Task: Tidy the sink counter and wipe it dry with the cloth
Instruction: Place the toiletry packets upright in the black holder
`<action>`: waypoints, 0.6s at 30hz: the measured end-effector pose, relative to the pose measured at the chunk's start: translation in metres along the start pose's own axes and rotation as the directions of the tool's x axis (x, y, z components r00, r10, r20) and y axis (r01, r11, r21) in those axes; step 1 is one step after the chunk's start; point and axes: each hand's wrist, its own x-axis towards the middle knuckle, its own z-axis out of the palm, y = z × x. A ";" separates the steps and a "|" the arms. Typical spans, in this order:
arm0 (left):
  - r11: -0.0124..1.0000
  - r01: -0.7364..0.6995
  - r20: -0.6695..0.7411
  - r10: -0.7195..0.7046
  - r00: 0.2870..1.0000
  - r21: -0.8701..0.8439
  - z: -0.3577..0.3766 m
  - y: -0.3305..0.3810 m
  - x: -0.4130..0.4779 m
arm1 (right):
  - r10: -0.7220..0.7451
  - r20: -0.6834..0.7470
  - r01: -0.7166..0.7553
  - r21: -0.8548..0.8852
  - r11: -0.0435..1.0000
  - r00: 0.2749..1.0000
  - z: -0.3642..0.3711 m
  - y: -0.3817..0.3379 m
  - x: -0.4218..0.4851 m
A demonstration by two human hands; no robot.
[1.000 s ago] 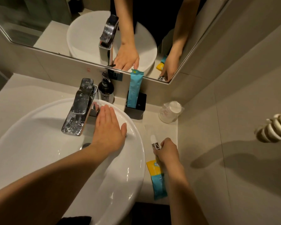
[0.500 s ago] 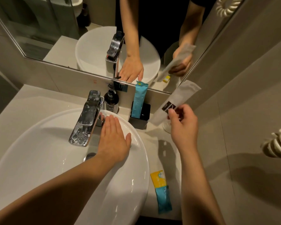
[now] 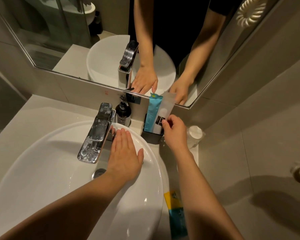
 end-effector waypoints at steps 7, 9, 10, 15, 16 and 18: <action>1.000 -0.003 -0.015 0.003 1.000 -0.012 0.002 0.000 0.002 | 0.052 0.008 -0.051 -0.102 0.993 0.999 0.008 0.006 0.007; 1.000 -0.003 -0.022 0.003 1.000 -0.016 0.003 0.000 0.002 | 0.059 0.006 -0.058 -0.093 0.994 0.998 0.009 0.007 0.008; 1.000 -0.002 -0.018 0.002 1.000 -0.016 0.002 0.000 0.002 | 0.057 0.005 -0.056 -0.093 0.994 0.998 0.010 0.007 0.008; 1.000 0.001 -0.001 -0.001 1.000 0.000 -0.001 -0.001 0.003 | 0.084 -0.027 -0.083 0.032 0.996 0.996 0.005 0.018 0.001; 1.000 0.003 0.008 -0.003 1.000 0.005 -0.002 -0.001 0.004 | 0.105 -0.034 -0.101 0.084 0.991 0.994 0.000 0.020 -0.005; 1.000 0.003 0.025 -0.004 1.000 0.017 -0.005 -0.001 0.005 | 0.147 -0.023 -0.142 0.145 0.979 0.989 -0.014 0.029 -0.021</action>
